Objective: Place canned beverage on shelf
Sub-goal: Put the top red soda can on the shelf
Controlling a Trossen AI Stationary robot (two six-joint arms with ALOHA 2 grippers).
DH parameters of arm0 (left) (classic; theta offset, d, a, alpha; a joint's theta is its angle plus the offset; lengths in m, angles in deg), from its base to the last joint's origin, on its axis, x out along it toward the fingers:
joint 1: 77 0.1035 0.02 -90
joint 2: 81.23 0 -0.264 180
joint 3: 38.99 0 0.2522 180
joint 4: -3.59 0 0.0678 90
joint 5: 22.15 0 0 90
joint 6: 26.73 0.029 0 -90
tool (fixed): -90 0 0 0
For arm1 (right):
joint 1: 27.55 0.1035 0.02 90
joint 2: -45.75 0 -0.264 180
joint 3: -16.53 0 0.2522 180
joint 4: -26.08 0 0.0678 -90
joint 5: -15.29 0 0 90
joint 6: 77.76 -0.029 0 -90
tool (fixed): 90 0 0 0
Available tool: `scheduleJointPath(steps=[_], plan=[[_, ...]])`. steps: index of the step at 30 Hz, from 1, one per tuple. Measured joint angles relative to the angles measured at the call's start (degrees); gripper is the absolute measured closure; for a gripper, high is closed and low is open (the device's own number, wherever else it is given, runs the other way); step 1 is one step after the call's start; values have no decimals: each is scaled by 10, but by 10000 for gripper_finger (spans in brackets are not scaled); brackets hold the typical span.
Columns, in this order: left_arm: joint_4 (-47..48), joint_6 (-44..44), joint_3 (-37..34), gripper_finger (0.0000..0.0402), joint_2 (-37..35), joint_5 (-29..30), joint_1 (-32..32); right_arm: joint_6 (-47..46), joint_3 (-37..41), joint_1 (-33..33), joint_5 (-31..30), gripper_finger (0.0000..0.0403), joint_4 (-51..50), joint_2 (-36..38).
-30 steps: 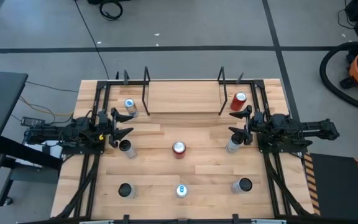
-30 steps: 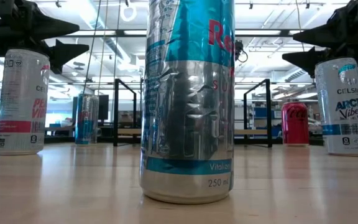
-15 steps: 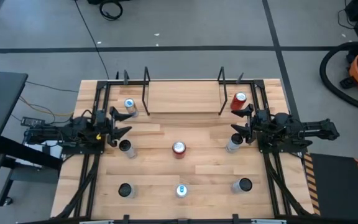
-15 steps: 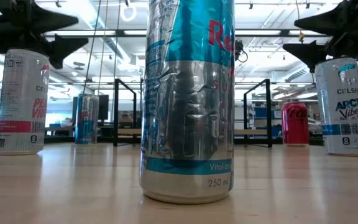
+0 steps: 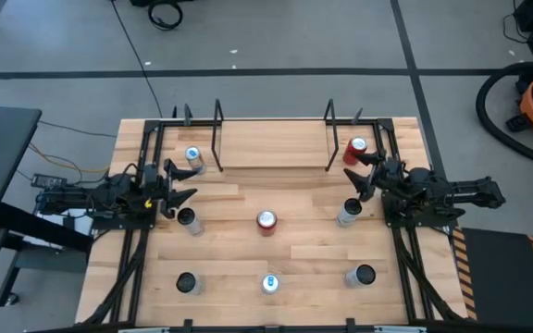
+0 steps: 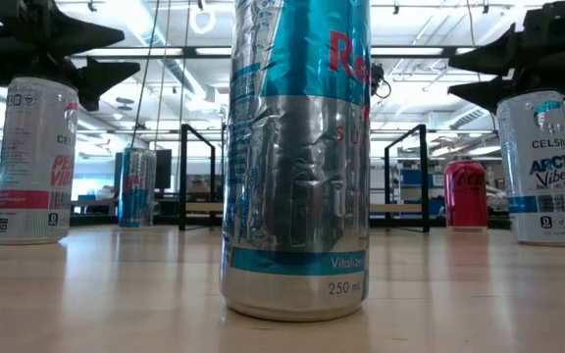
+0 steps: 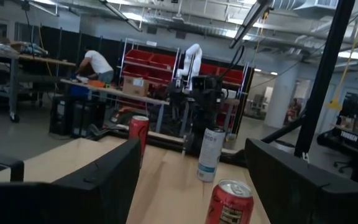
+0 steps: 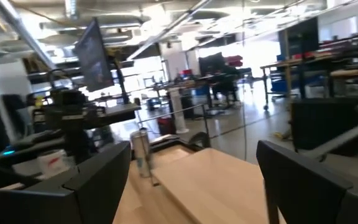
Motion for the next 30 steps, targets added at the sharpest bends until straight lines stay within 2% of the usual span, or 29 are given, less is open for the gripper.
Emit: scheduleJointPath(steps=[4,9,12,16,19,24,26,30], plan=[[-1,-23,0,113,0,0,0,3,0,0,-9,45,9,0],[-4,7,0,113,0,0,0,47,-1,0,-14,45,34,0],[-3,8,0,113,0,0,0,60,-18,0,-41,45,24,0],[-2,25,0,113,0,0,0,70,-66,0,-86,45,-66,0],[-2,32,0,113,0,0,0,39,-111,0,-121,45,-162,0],[6,37,0,113,0,0,0,-58,-184,-1,-241,45,-286,-12],[19,36,0,113,0,0,0,-80,-207,0,-266,45,-314,-26],[32,37,0,113,0,0,0,-66,-254,-1,-286,45,-313,-77]])
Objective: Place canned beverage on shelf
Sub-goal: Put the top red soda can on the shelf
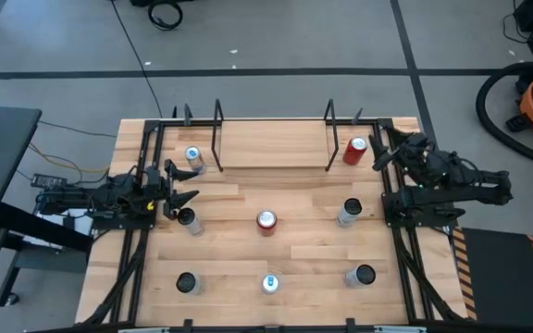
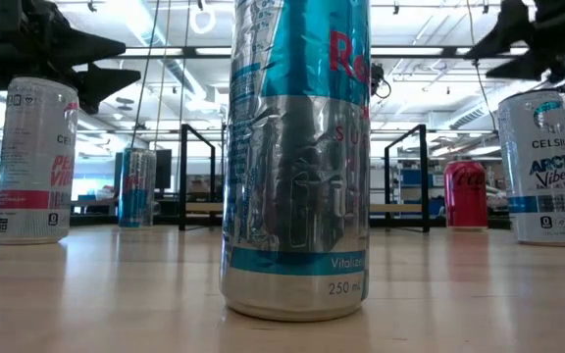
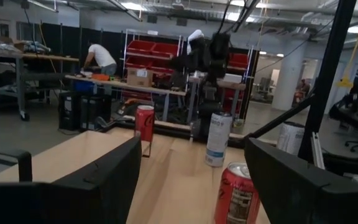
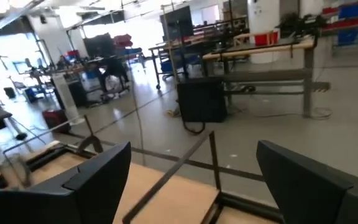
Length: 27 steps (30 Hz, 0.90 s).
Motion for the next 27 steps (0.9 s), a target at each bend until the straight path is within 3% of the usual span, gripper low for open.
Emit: scheduleJointPath(steps=[5,12,17,21,27], plan=[[-1,0,0,113,0,0,0,-10,-74,-14,22,45,-43,-77],[-1,0,0,113,0,0,0,-215,-188,-68,66,45,-258,-180],[-2,13,0,113,0,0,1,-320,-250,-133,160,45,-364,-250],[-2,43,0,113,0,0,14,-343,-273,-185,217,45,-409,-297],[23,42,18,113,0,-2,47,-344,-252,-242,240,45,-418,-350]])
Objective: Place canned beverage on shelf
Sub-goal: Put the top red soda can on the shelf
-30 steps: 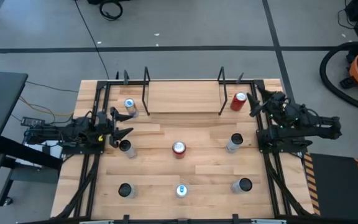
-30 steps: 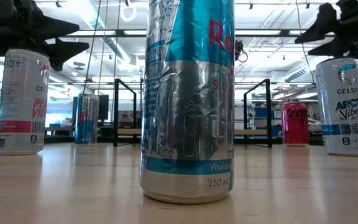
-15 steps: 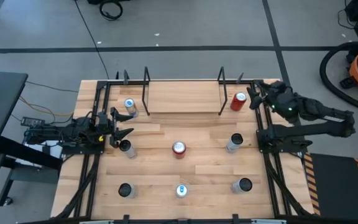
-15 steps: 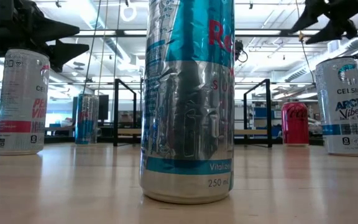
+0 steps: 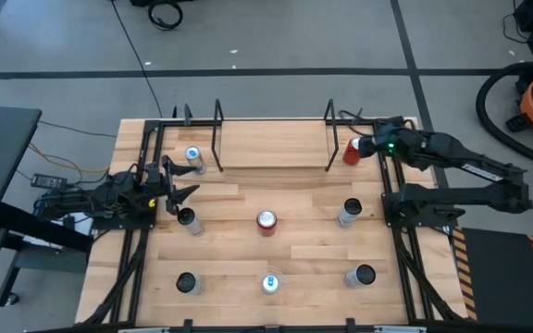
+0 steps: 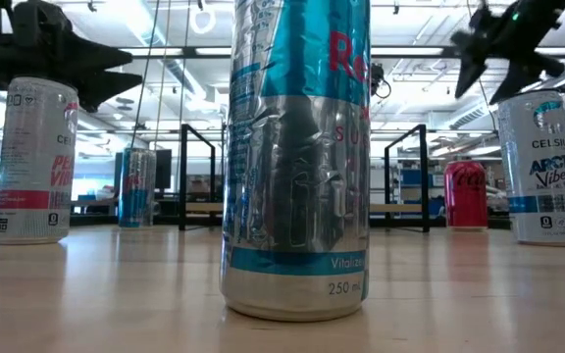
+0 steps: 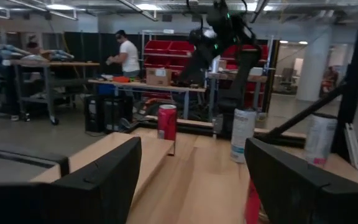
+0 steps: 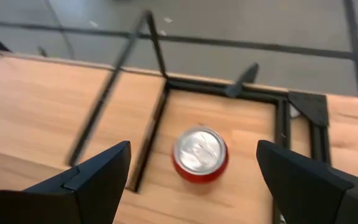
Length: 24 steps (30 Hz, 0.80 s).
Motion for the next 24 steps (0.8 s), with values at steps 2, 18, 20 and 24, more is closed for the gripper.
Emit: scheduleJointPath(steps=[2,18,20,24], plan=[[9,-13,11,113,0,-9,7,0,14,-15,5,45,4,-15],[51,-58,15,113,0,-39,13,20,121,-106,39,45,170,-74],[51,-59,15,113,0,-39,13,20,129,-111,40,45,176,-85],[52,-59,15,113,0,-39,13,20,135,-115,41,45,184,-107]])
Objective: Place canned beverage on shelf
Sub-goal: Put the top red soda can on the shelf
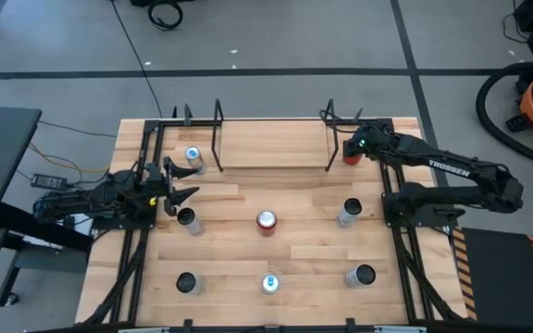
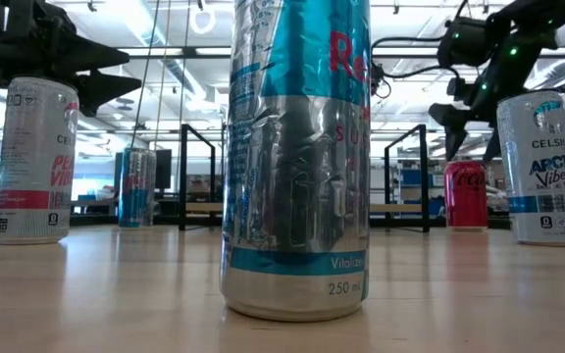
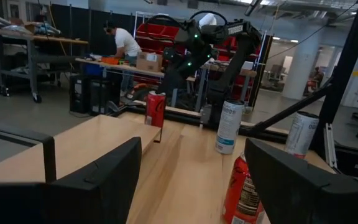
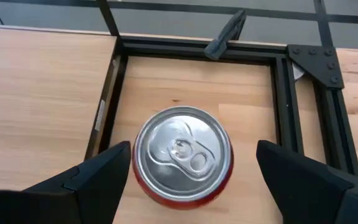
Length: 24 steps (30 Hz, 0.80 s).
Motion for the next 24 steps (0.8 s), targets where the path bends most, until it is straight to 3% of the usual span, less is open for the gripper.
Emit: scheduleJointPath(steps=[17,24], plan=[[12,1,1,113,0,0,0,35,0,-18,25,46,36,-90],[13,1,1,113,0,0,0,40,0,-18,31,84,33,-80]])
